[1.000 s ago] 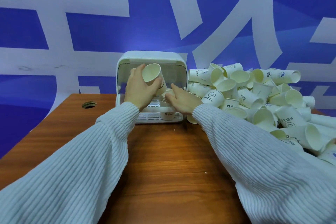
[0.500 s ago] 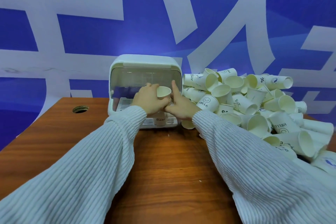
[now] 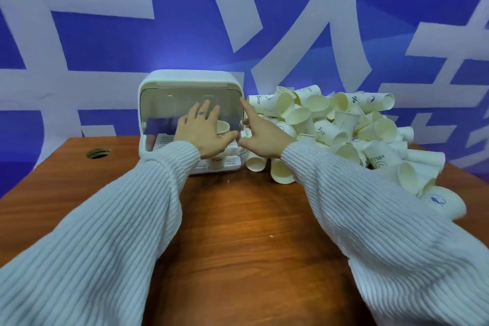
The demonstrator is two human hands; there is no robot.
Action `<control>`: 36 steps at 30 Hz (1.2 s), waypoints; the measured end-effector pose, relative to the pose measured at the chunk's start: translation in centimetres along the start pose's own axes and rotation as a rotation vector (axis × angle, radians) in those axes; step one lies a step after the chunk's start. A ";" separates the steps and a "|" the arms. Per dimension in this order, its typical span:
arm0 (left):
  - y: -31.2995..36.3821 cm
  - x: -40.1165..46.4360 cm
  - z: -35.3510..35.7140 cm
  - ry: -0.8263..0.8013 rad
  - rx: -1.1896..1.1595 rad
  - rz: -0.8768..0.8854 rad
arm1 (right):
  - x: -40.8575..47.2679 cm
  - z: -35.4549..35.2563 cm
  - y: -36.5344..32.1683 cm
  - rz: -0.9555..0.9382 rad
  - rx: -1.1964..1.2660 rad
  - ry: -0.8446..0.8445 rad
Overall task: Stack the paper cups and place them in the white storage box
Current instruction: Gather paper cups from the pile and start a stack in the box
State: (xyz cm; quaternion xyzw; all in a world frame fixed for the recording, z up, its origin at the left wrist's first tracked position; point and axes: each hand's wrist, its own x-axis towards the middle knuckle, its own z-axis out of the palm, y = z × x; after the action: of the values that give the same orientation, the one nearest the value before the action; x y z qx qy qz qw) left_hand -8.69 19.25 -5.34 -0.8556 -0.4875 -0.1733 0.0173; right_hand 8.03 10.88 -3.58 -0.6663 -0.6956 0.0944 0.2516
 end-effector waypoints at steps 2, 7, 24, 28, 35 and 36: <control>1.3 -0.6 -0.1 0.206 -0.104 0.071 | -1.3 -1.4 0.5 0.011 -0.021 0.035; 7.6 -2.5 -0.1 0.208 -0.245 0.314 | -4.7 -5.4 3.3 0.090 -0.118 0.081; 19.7 -6.5 4.8 -0.086 0.324 0.945 | -20.1 -13.6 10.6 0.322 -0.541 -0.155; 19.9 -6.7 4.9 -0.049 0.343 0.960 | -22.1 -13.3 11.3 0.397 -0.674 -0.172; 20.4 -7.4 4.5 0.012 0.250 0.984 | -25.8 -12.4 11.5 0.620 -0.797 -0.294; 20.6 -7.6 4.4 0.016 0.240 0.979 | -26.0 -12.1 11.5 0.626 -0.807 -0.301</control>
State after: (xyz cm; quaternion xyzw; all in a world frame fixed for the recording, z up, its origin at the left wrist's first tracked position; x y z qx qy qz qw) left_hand 6.31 3.04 -8.97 -0.9745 -0.0452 -0.0942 0.1988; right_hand 23.53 -15.85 -4.42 -0.8648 -0.4730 -0.0158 -0.1674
